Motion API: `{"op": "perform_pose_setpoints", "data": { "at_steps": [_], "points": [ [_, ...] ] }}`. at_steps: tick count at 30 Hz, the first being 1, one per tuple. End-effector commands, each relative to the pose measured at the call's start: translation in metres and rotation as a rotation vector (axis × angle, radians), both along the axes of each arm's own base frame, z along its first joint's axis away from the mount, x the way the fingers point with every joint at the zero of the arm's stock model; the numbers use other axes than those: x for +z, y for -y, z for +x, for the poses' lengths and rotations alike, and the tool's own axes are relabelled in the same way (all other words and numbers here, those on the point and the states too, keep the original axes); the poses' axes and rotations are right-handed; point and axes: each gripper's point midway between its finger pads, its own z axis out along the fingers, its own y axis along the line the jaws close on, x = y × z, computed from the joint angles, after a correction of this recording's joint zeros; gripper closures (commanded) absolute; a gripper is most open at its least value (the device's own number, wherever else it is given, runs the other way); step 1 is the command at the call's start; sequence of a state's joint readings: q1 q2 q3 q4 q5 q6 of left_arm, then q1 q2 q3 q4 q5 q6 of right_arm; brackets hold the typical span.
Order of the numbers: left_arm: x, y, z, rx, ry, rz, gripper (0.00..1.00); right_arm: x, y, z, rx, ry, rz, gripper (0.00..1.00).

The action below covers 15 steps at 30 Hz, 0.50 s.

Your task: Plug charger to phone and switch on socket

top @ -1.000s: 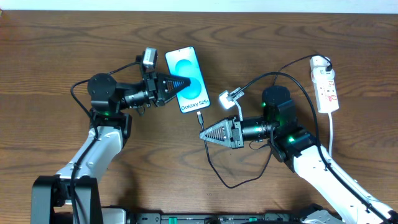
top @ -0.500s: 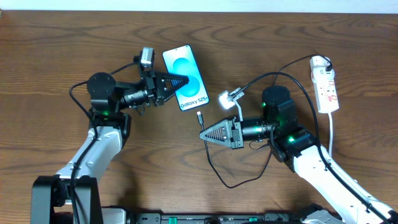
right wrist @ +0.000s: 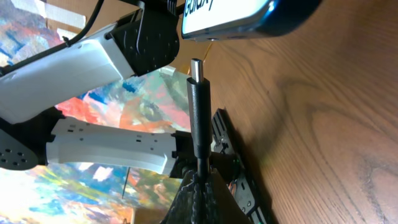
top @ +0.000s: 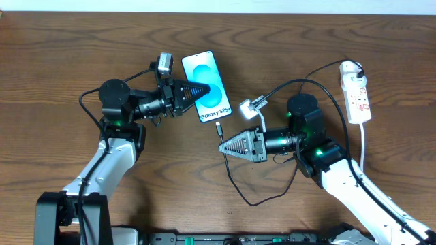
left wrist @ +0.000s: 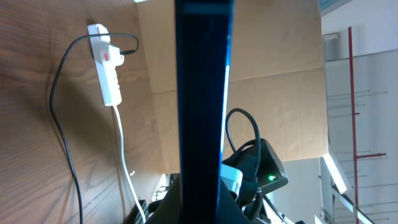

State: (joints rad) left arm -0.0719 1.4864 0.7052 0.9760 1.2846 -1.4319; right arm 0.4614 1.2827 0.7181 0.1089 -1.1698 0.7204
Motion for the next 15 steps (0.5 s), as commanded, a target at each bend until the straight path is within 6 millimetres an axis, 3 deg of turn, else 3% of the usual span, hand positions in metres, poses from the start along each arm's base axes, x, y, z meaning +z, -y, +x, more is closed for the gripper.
{"op": "perform_pose_setpoints", "data": {
  "at_steps": [1, 15],
  "points": [
    [0.0077, -0.0003, -0.0007, -0.009, 0.057, 0.006, 0.93, -0.0014, -0.0026, -0.0021, 0.005, -0.030, -0.005, 0.99],
    [0.0073, 0.0005, -0.0039, -0.028, 0.055, 0.008, 0.93, -0.0025, -0.0025, 0.0013, -0.017, -0.049, -0.014, 0.99]
  ]
}}
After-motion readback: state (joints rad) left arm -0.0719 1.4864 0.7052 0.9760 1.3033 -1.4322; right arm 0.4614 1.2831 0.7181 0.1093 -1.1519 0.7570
